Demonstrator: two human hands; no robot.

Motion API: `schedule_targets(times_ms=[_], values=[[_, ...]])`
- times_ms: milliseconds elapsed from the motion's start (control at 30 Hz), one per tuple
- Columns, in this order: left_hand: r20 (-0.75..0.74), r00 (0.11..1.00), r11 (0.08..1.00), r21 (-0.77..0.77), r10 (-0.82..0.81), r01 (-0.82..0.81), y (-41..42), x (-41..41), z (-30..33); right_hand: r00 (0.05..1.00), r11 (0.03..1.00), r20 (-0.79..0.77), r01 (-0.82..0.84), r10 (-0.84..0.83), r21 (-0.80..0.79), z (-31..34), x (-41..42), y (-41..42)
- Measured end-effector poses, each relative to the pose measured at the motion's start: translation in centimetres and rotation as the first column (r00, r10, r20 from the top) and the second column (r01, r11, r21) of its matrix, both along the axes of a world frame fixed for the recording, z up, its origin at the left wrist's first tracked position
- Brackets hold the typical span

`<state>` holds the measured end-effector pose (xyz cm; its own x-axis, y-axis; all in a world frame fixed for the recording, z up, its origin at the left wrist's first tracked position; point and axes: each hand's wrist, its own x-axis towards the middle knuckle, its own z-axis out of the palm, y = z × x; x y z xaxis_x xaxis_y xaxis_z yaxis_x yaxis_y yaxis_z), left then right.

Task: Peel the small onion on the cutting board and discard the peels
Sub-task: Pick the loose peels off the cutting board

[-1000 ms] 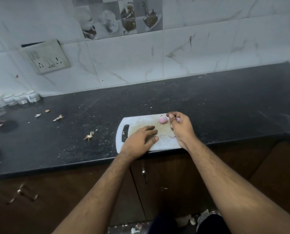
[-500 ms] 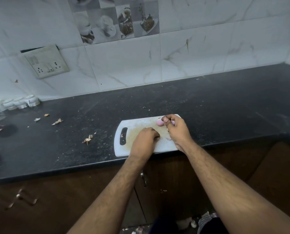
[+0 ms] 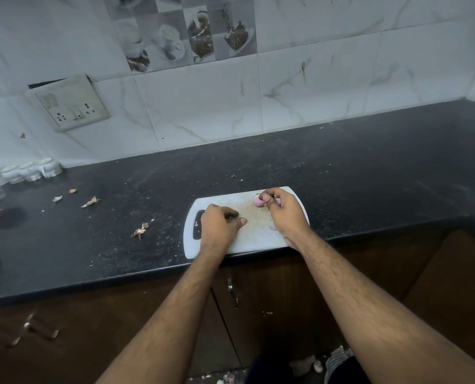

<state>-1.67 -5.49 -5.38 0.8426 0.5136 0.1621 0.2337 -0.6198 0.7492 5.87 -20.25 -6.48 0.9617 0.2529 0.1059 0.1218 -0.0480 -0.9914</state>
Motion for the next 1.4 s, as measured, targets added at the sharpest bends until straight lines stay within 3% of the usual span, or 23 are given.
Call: schedule_targets(times_ms=[467,600,733,1033,1233,1400], values=[[0.038,0.999,0.987,0.152,0.036,-0.042,-0.6,0.5,-1.3,1.000,1.000,0.017,0.006,-0.006,-0.013,-0.3,0.2,0.0],[0.115,0.993,1.000,-0.008,0.023,-0.023,-0.1,0.4,-1.7,1.000,1.000,0.003,-0.001,0.001,-0.003,-0.4,0.4,0.0],[0.042,0.999,0.999,-0.051,0.006,-0.004,0.2,0.7,-1.7,1.000,1.000,0.003,0.003,-0.003,0.004,-0.4,0.5,0.1],[0.085,0.996,0.997,0.071,0.008,-0.015,-0.8,0.4,-1.3,1.000,1.000,0.017,-0.001,0.001,-0.008,-0.4,0.4,0.1],[0.019,1.000,0.941,0.339,0.003,-0.009,-1.4,0.4,-1.3,0.999,1.000,0.034,-0.009,0.010,-0.029,-0.3,0.2,0.0],[0.067,0.993,0.920,0.387,-0.092,0.059,-1.5,-0.1,-1.2,0.995,0.995,0.103,0.009,0.001,-0.098,-0.1,-0.2,0.2]])
